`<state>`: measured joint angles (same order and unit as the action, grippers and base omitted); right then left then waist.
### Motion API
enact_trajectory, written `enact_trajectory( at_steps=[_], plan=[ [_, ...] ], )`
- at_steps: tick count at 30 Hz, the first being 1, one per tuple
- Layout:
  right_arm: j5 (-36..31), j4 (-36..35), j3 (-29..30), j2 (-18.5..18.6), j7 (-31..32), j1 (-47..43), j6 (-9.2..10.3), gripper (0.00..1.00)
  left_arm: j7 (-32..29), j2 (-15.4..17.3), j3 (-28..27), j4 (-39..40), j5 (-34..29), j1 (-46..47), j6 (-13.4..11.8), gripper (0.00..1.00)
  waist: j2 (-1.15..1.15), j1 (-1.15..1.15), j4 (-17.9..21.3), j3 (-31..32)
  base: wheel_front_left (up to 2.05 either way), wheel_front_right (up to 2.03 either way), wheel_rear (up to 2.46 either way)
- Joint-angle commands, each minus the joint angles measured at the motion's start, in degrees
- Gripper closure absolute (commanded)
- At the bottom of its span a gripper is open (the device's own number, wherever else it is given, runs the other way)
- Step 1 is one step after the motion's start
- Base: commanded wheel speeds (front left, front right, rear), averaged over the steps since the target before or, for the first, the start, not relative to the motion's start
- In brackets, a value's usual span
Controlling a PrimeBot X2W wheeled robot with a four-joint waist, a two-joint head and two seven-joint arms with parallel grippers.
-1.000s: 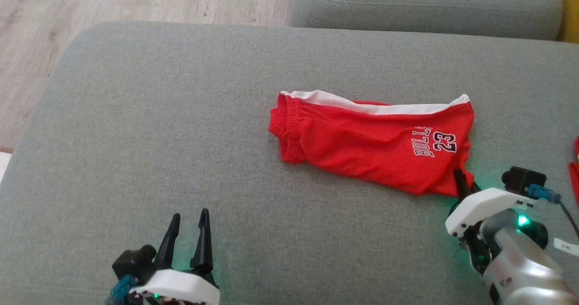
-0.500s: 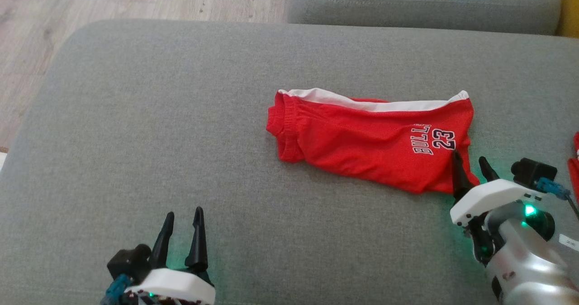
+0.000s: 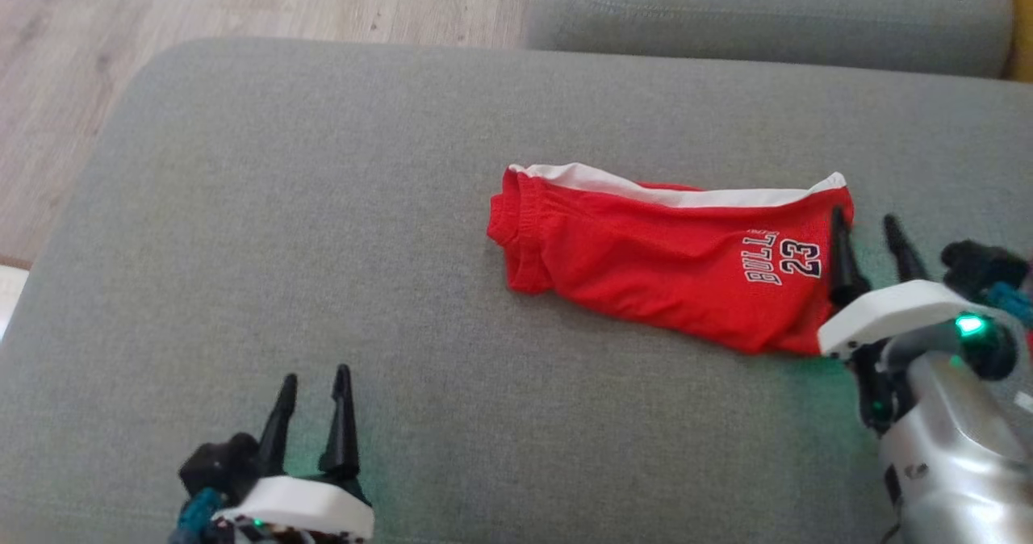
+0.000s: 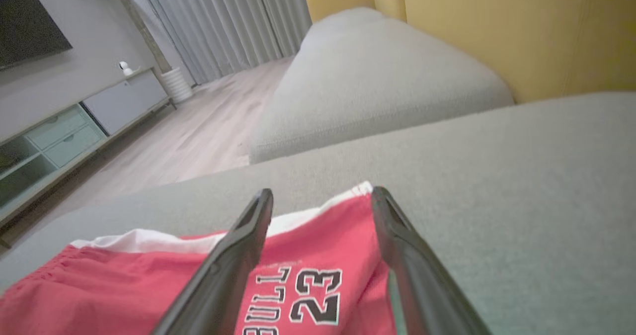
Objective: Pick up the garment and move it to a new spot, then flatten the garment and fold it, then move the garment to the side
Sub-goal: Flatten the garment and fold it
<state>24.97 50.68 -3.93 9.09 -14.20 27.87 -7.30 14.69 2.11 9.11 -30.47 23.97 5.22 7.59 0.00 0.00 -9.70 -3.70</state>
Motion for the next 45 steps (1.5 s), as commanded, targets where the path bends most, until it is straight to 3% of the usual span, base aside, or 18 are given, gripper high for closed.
enact_trajectory(
  at_steps=[1, 7, 12, 23, 35, 45],
  plan=[
    [-2.9, -4.4, 1.5, -1.1, -0.8, -2.2, -0.19, 0.00, 0.3, 0.8, -2.9, 2.6, -1.1, 0.0, -0.1, 0.00, 0.00, 0.00, 0.4, 0.9, 0.00, 0.00, 0.00],
    [-11.7, -14.1, 8.1, -4.1, -0.8, -9.5, -0.19, 0.00, 0.3, 0.8, -5.2, 5.8, -4.7, -2.0, -0.4, 0.00, 0.00, 0.00, 1.5, 2.5, 0.00, 0.00, 0.00],
    [-16.3, -20.4, 10.2, -5.8, -0.8, -15.9, -0.19, 0.00, 0.3, 0.8, -5.3, 9.1, -9.7, -4.2, -1.4, 0.00, 0.00, 0.00, 2.5, 3.5, 0.00, 0.00, 0.00],
    [-13.3, -20.9, 8.1, -6.2, -0.8, -20.4, -0.19, 0.00, 0.3, 0.8, -3.1, 11.0, -10.9, -7.3, -3.1, 0.00, 0.00, 0.00, 3.2, 3.4, 0.00, 0.00, 0.00],
    [-11.9, -10.7, 8.0, -6.2, -0.8, -7.9, -0.19, 0.00, 0.3, 0.8, -0.1, 10.1, -9.0, -3.3, -2.8, 0.00, 0.00, 0.00, 0.3, -3.7, 0.00, 0.00, 0.00],
    [-18.6, 4.2, 16.8, -6.2, -0.8, -0.2, -0.19, 0.00, 0.3, 0.8, 3.2, 8.3, -7.6, 0.1, -2.4, 0.00, 0.00, 0.00, -2.9, -7.6, 0.00, 0.00, 0.00]
  ],
)
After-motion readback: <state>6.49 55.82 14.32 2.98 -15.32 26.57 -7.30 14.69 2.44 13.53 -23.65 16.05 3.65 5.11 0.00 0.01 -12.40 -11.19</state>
